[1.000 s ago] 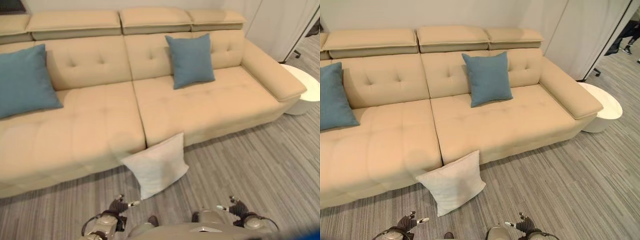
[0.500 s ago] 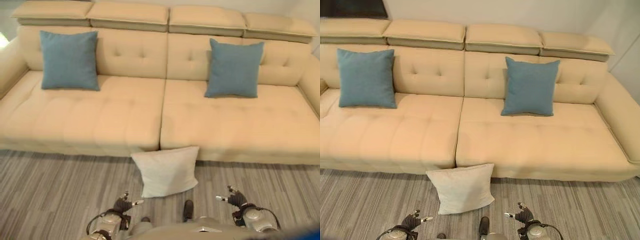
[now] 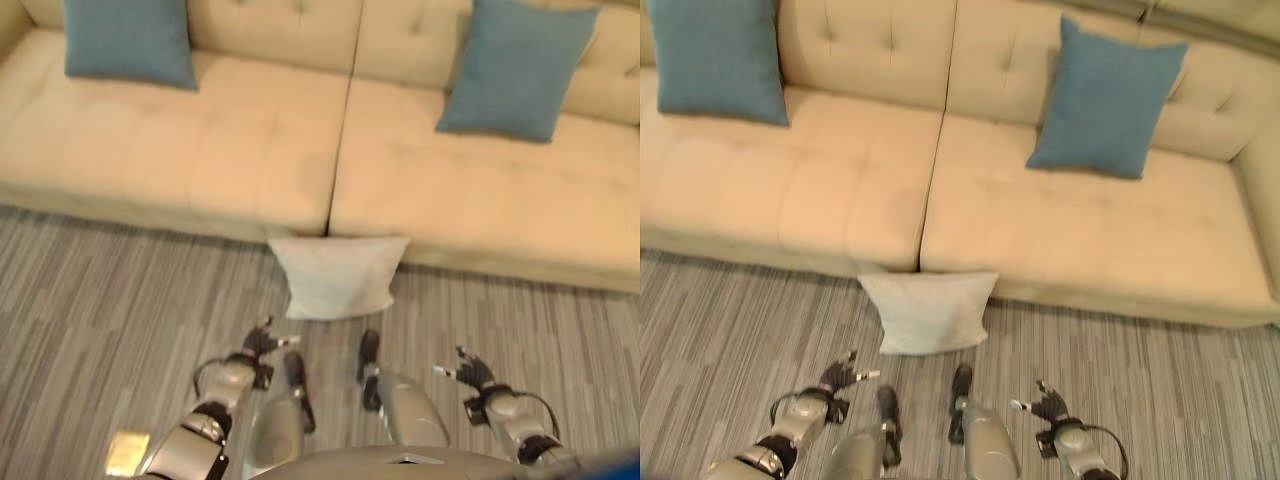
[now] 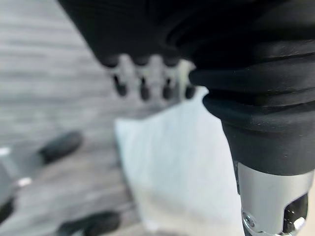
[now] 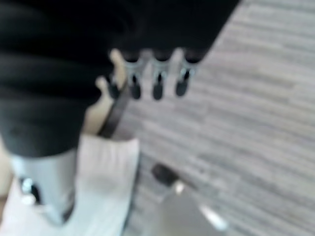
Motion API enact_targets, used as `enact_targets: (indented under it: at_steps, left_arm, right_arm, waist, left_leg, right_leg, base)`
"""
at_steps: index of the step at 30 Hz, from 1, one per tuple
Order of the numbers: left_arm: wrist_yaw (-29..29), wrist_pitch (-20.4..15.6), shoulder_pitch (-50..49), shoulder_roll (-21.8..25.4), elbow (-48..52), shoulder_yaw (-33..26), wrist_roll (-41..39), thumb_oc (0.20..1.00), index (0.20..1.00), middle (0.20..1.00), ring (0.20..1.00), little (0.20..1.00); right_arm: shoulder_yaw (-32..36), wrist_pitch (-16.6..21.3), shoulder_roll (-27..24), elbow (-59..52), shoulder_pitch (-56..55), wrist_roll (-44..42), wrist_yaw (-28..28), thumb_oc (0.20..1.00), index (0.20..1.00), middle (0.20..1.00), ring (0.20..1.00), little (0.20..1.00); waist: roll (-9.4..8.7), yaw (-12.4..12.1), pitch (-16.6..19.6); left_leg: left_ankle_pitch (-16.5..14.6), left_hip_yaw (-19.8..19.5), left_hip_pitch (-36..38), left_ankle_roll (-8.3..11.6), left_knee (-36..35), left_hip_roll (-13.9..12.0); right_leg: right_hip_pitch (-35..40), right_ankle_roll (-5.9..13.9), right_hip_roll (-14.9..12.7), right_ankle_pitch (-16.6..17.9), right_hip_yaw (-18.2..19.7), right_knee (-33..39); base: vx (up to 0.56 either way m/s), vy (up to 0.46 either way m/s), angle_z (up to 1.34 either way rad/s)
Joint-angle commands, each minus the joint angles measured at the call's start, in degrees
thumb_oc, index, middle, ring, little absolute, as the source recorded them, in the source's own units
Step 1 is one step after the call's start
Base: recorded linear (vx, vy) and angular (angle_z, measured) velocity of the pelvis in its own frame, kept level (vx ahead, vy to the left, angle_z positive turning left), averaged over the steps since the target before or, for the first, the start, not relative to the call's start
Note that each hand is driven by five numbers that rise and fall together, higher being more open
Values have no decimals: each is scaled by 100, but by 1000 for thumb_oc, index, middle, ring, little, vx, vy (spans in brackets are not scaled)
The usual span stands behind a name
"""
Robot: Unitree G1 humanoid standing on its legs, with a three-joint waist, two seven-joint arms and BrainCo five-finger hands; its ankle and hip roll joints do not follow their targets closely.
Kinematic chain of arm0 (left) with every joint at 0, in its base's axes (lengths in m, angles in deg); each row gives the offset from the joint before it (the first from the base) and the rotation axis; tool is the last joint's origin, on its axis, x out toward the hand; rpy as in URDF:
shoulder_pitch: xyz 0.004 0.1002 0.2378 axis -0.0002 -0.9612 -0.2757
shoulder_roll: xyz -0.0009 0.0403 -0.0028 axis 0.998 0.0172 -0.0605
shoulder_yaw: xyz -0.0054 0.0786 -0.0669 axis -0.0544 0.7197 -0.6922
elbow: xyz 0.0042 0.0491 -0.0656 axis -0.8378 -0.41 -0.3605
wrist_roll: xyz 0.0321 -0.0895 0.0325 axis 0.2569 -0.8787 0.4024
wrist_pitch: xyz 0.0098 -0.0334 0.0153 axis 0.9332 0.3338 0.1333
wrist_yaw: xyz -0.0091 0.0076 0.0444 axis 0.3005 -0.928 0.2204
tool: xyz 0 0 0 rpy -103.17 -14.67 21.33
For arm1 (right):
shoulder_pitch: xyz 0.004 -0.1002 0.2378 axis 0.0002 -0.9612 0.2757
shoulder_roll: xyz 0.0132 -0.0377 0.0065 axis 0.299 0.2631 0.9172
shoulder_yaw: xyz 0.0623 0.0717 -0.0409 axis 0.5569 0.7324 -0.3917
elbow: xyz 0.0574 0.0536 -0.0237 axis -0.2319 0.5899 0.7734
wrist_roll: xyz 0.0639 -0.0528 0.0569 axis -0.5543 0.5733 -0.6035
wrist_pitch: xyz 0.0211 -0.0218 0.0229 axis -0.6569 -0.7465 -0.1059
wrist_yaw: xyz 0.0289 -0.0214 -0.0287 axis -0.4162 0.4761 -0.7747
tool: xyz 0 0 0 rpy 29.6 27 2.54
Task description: Pick up all the scattered cushions and arrange them neatly on the sofa.
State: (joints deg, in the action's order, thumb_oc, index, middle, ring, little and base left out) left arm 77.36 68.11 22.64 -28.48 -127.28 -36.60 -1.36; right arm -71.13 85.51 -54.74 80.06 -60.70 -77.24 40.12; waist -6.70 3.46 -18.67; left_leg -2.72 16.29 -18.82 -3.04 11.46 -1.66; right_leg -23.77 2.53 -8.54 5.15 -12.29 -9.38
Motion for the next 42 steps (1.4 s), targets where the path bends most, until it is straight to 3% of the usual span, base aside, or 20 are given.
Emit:
enact_targets:
  at_steps: [1,3,5,7,12,20,27,36,42]
  left_arm:
    - [-443,-393,359,129,26,28,-373,1000,1000,1000,1000,1000]
    - [-563,-415,632,182,64,67,-456,1000,1000,1000,1000,1000]
    - [-938,-484,1516,424,47,64,-754,1000,1000,1000,1000,1000]
    - [-936,-486,1528,424,40,63,-756,1000,1000,1000,1000,1000]
    - [-1404,-686,2966,727,66,6,-1507,1000,1000,1000,1000,1000]
    - [-1533,-622,3907,836,-306,5,-2011,1000,1000,1000,1000,1000]
    - [-1785,-552,4092,791,-564,-91,-2067,1000,1000,1000,1000,1000]
    - [-1551,-590,5084,1269,-522,314,-2431,1000,1000,1000,1000,1000]
    - [-1449,-665,5794,1188,-257,655,-2849,1000,1000,1000,1000,1000]
  right_arm:
    - [-144,222,-187,-310,349,-434,330,1000,1000,1000,1000,1000]
    - [-186,217,-253,-355,571,-494,399,1000,1000,1000,1000,1000]
    - [-240,222,-503,-504,1343,-709,724,1000,1000,1000,1000,1000]
    - [-239,222,-504,-499,1354,-710,724,1000,1000,1000,1000,1000]
    - [-233,343,-1233,-343,3173,-1082,1363,1000,1000,1000,1000,1000]
    - [-556,343,-1674,12,4409,-1197,1509,1000,1000,1000,1000,1000]
    - [-581,373,-1623,142,4587,-1262,1646,1000,1000,1000,1000,1000]
    - [-913,377,-1680,144,5255,-1292,1681,1000,1000,1000,1000,1000]
    - [-1209,302,-1680,182,5966,-1448,1692,1000,1000,1000,1000,1000]
  waist:
    - [65,-86,97]
    - [74,-82,52]
    - [139,-34,-93]
    - [141,-30,-84]
    - [329,49,-411]
    - [363,102,-635]
    - [364,127,-800]
    - [368,262,-722]
    - [458,279,-626]
  left_leg:
    - [110,-284,-157,563,6,-262]
    - [137,-303,-355,562,42,-267]
    - [268,-321,-1110,589,183,-357]
    - [267,-323,-1135,589,193,-358]
    - [489,-494,-2884,644,651,-537]
    - [381,-680,-4337,606,1409,-750]
    - [332,-743,-4797,562,1641,-754]
    - [320,-752,-5437,549,1770,-748]
    - [376,-712,-5779,552,1709,-723]
  right_leg:
    - [193,471,-180,-461,401,-446]
    - [-24,463,-170,-441,428,-501]
    - [-801,470,-220,-384,451,-690]
    - [-825,470,-221,-386,451,-700]
    - [-2641,462,-299,-388,624,-1419]
    - [-4094,398,-289,-530,783,-2245]
    - [-4608,344,-237,-619,813,-2531]
    - [-5313,373,-150,-554,925,-2609]
    - [-5671,427,-125,-494,1001,-2544]
  base:
    - [-47,18,-5]
    - [-128,2,5]
    - [-177,-26,3]
    - [-57,-18,7]
    - [-98,-63,1]
    - [-2,-48,0]
    - [2,-13,0]
    - [4,13,-5]
    - [8,31,-6]
